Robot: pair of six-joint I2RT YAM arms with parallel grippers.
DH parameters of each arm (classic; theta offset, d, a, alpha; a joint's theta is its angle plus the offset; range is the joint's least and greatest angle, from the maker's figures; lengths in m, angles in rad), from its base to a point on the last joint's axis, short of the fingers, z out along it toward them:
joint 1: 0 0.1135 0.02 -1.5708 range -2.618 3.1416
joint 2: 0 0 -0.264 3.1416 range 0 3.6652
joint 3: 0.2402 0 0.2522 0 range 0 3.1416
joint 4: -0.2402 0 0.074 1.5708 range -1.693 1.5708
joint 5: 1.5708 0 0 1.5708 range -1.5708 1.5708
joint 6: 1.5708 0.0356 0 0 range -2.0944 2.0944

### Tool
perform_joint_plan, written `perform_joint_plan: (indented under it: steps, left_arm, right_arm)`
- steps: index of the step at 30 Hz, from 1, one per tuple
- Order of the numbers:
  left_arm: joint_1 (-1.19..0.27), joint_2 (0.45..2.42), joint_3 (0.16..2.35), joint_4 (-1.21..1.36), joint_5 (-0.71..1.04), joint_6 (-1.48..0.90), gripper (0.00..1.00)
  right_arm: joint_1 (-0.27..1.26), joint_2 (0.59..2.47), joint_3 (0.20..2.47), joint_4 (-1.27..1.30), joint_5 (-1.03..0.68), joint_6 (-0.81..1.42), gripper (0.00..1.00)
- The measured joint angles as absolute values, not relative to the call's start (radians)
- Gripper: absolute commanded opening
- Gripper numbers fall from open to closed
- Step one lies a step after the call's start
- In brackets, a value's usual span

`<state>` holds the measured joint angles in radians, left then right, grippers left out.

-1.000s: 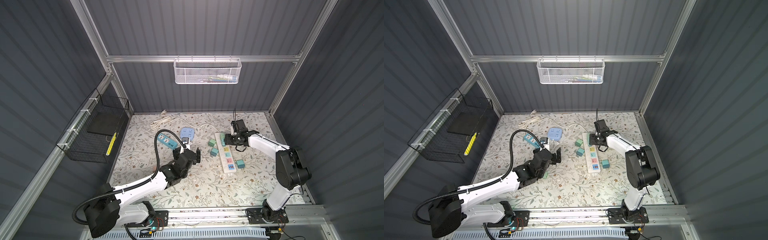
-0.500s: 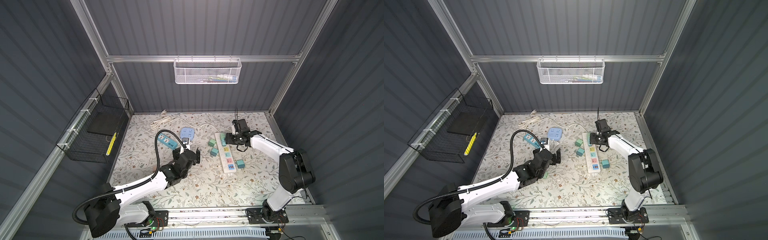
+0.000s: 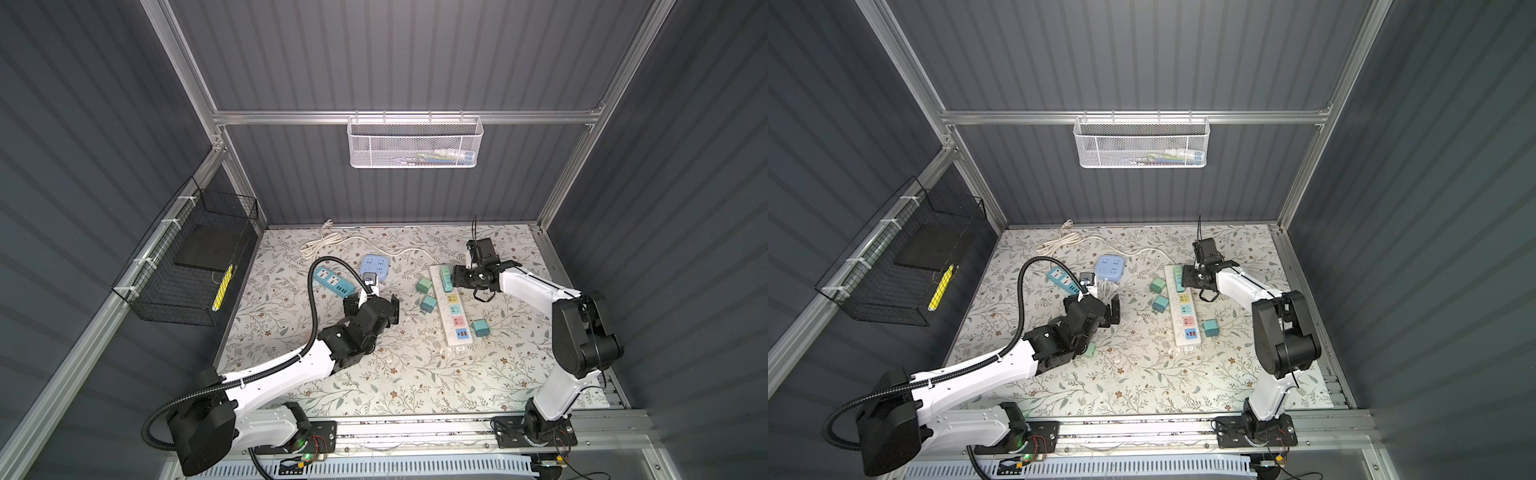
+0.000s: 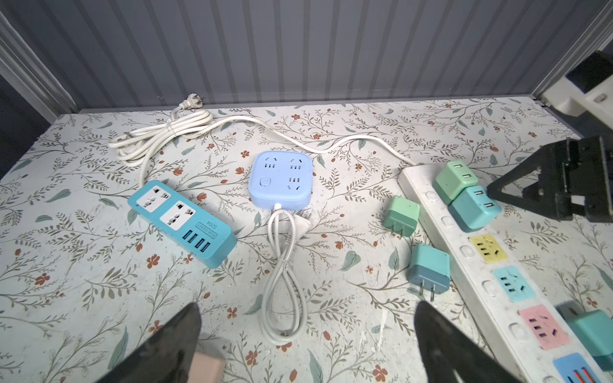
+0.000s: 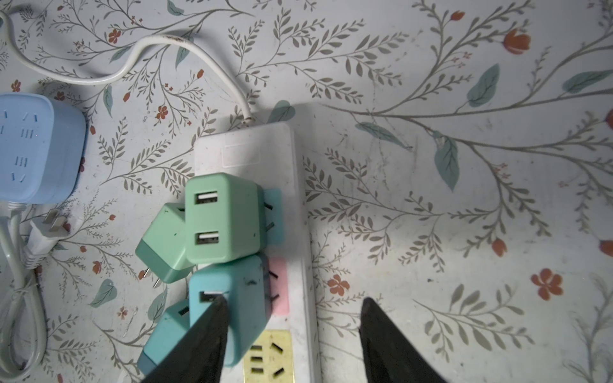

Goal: Insert the plug

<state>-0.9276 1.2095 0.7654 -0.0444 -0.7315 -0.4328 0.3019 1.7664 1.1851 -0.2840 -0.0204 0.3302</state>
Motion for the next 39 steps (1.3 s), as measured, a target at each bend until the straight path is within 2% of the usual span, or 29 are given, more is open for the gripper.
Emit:
perform_joint_plan:
  steps: [6,12,22,27,32,39]
  left_arm:
    - [-0.928,1.179,0.766,-0.101,-0.771,-0.456,1.00]
    - [-0.928,1.156,0.775,-0.210,-0.831,-0.480,1.00]
    - [-0.928,1.141,0.899,-0.518,-0.851,-0.555,1.00]
    - [-0.926,1.168,0.918,-0.662,-0.778,-0.624,1.00]
    - [-0.920,1.237,0.913,-0.775,-0.620,-0.672,0.93]
    - [-0.904,1.293,0.867,-0.860,-0.470,-0.749,0.93]
  right_arm:
    - [0.302,1.743,1.185,-0.313,-0.022,0.329,0.66]
    - [0.304,1.636,1.201,-0.347,-0.035,0.331,0.66]
    - [0.339,1.489,1.131,-0.338,-0.057,0.351,0.65]
    - [0.339,1.486,1.084,-0.344,-0.074,0.368,0.66]
    - [0.339,1.451,1.028,-0.346,-0.084,0.371,0.67]
    - [0.339,1.388,0.978,-0.334,-0.107,0.374,0.67]
